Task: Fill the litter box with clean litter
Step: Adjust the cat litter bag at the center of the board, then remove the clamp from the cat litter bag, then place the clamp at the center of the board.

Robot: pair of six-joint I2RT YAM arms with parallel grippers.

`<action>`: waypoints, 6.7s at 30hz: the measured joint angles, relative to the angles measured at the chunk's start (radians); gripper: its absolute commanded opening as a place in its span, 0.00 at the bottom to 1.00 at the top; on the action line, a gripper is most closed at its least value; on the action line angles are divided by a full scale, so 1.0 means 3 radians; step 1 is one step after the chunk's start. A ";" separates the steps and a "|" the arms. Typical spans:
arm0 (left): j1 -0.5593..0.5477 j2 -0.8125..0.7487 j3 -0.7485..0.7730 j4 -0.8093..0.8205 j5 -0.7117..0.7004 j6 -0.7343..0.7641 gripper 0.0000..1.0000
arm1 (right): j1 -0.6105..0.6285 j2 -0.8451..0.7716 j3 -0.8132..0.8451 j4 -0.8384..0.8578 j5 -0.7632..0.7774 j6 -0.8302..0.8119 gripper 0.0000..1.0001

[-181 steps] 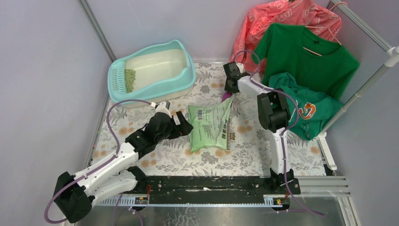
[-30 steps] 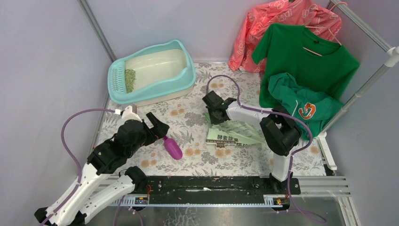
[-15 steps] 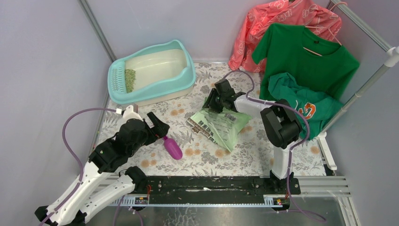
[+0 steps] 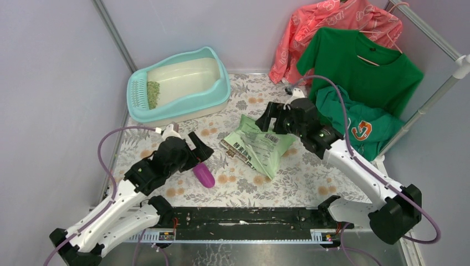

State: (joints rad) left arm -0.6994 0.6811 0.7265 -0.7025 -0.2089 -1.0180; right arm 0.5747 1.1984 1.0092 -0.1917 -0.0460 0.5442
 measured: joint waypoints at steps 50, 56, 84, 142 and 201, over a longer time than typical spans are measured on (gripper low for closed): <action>0.0000 0.0491 -0.0198 0.1127 0.0220 -0.0312 0.99 | 0.0856 0.0427 0.0360 -0.0900 -0.0333 -0.0861 0.00; 0.0015 0.0829 -0.0245 0.1480 0.0207 -0.0509 0.99 | 0.0856 0.0234 -0.0052 -0.0758 -0.0440 -0.0774 0.00; 0.0225 0.1369 -0.0912 0.2932 -0.0109 -0.1101 0.85 | 0.0856 0.0156 -0.0079 -0.0720 -0.0431 -0.0767 0.00; 0.0437 0.2028 -0.1432 0.5072 0.0300 -0.1546 0.54 | -0.0504 0.0370 -0.0523 -0.0203 -0.2556 -0.0477 0.00; 0.1175 0.2697 0.0468 0.1584 -0.0065 -0.0058 0.63 | 0.0174 -0.0181 0.0280 -0.1292 -0.0216 -0.1347 0.00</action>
State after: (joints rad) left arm -0.3470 1.4902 0.8669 -0.2272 -0.2283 -1.0355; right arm 0.6270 1.1442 1.0931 -0.5793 -0.1108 0.1402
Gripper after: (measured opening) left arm 0.603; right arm 0.036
